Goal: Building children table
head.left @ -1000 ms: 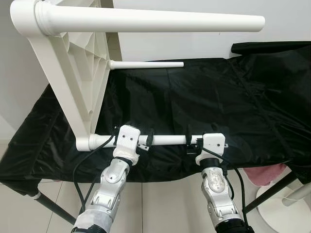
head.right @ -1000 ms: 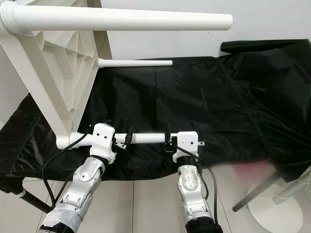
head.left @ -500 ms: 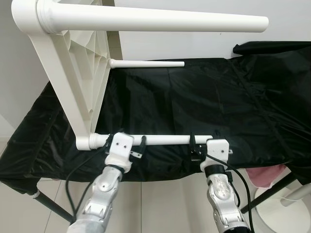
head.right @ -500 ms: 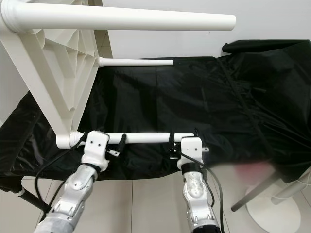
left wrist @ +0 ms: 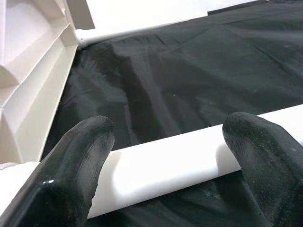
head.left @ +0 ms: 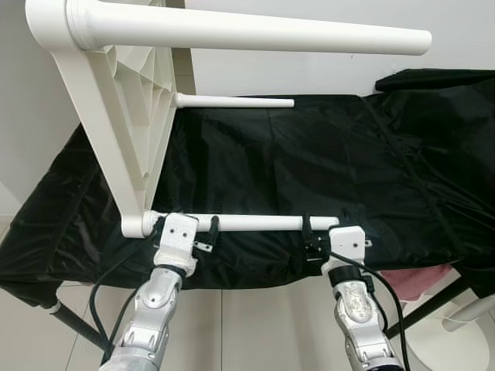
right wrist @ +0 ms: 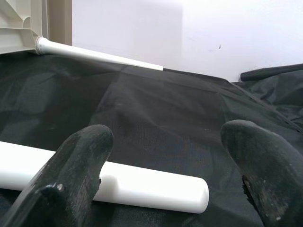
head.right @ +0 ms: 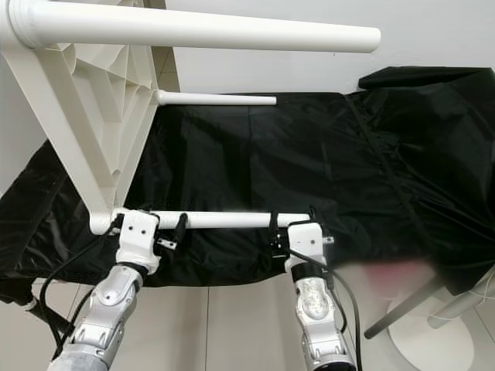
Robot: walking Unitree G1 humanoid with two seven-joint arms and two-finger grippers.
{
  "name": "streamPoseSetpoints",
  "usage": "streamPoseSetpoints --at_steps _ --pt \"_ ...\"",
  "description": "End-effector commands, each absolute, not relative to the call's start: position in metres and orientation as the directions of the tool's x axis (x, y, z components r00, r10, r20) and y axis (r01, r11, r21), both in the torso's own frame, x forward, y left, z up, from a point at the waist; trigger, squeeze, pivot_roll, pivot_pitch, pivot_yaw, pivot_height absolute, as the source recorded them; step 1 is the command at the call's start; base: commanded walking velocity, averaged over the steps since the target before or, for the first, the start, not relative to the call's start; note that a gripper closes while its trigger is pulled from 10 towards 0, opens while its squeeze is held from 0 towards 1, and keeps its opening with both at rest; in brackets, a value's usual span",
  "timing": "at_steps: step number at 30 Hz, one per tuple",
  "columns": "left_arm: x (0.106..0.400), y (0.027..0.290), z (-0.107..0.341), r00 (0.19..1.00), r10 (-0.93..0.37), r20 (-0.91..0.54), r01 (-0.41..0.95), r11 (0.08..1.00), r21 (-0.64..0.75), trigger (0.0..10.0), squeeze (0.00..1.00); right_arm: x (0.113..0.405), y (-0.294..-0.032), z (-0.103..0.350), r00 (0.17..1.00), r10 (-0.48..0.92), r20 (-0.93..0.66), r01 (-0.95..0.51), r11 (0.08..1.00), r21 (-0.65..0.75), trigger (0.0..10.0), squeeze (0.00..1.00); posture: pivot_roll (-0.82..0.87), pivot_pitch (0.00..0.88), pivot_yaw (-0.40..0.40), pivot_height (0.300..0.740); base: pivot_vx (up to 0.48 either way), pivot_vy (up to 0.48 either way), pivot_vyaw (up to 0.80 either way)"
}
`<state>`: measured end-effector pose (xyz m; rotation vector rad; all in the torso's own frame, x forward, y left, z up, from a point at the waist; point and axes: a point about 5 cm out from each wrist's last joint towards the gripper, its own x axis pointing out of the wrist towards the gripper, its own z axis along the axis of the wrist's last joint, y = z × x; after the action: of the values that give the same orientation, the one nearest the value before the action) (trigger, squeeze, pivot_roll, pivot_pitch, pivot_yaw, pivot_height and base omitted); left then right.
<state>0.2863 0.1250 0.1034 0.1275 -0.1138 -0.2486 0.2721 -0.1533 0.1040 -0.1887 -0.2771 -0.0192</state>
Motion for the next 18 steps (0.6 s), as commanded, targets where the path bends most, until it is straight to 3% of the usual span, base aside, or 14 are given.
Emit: streamPoseSetpoints --at_steps 1,8,12,18 --pt "0.287 0.131 0.105 0.979 -0.179 0.103 0.165 0.978 0.126 10.0 0.00 0.273 -0.152 0.106 0.957 0.022 0.288 0.032 0.983 -0.183 10.0 0.00 -0.01 0.000 0.042 0.740 0.000 0.000 0.00" --pt "0.284 0.134 0.106 0.974 -0.205 0.096 0.197 0.977 0.083 10.0 0.00 0.276 -0.152 0.112 0.951 0.025 0.308 0.037 0.980 -0.195 10.0 0.00 -0.01 0.000 0.044 0.740 0.000 0.000 0.00" --pt "0.275 0.136 0.109 0.972 -0.220 0.079 0.226 0.971 -0.073 10.0 0.00 0.271 -0.151 0.111 0.952 0.033 0.304 0.028 0.980 -0.195 10.0 0.00 0.00 0.000 0.034 0.740 0.000 0.000 0.00" --pt "0.270 0.130 0.113 0.965 -0.256 0.060 0.263 0.952 -0.157 10.0 0.00 0.273 -0.151 0.114 0.951 0.034 0.306 0.027 0.981 -0.193 10.0 0.00 0.01 0.000 0.027 0.740 0.000 0.000 0.00"
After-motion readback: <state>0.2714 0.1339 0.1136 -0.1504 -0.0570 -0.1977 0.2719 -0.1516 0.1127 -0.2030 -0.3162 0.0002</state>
